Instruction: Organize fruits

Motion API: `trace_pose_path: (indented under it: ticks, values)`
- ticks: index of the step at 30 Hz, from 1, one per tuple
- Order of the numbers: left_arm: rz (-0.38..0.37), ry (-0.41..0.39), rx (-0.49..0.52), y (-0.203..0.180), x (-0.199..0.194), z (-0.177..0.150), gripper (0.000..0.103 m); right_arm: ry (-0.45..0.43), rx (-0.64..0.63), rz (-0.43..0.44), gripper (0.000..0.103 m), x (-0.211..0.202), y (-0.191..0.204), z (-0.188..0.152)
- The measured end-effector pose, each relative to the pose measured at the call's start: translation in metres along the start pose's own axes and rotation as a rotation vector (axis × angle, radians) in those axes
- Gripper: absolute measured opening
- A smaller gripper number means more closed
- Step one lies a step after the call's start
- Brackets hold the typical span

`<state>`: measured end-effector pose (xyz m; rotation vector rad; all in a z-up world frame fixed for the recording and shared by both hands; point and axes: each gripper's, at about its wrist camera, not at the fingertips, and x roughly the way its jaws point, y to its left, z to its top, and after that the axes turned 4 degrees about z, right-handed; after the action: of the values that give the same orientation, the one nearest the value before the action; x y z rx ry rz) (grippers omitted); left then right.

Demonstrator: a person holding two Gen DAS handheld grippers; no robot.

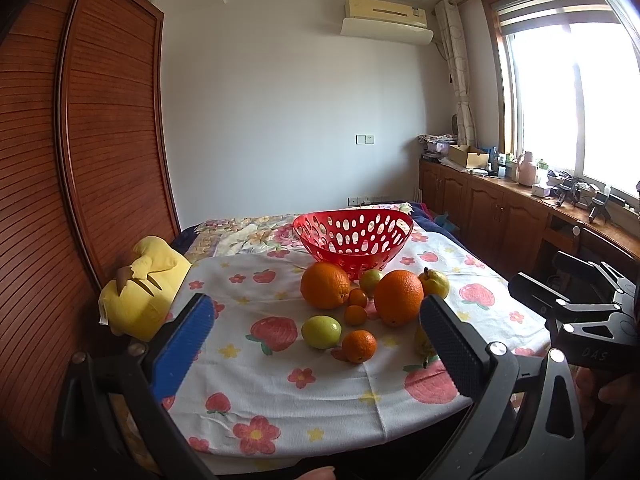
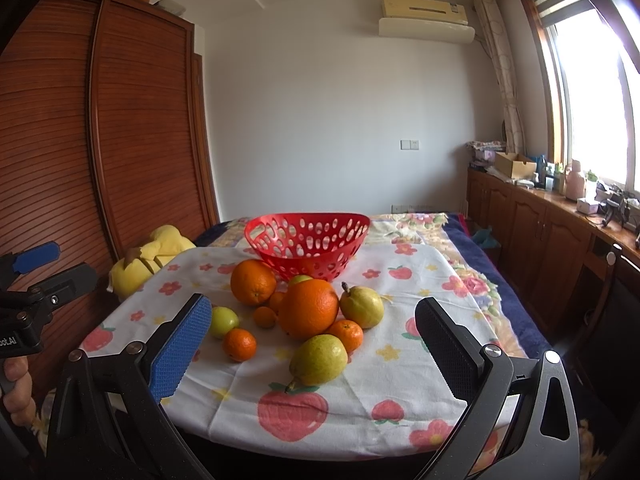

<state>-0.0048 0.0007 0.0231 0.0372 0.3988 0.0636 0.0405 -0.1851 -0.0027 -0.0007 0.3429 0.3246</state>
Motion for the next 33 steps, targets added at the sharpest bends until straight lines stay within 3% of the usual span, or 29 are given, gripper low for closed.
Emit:
trace_pose_path:
  ticks: [16, 33]
  values:
    - [-0.003, 0.023, 0.003, 0.001, 0.012, -0.007, 0.103, 0.021, 0.005, 0.003, 0.103, 0.006, 0.002, -0.004]
    - [-0.075, 0.163, 0.013, -0.003, 0.076, -0.048, 0.101, 0.152, -0.023, 0.030, 0.100, 0.057, -0.021, -0.032]
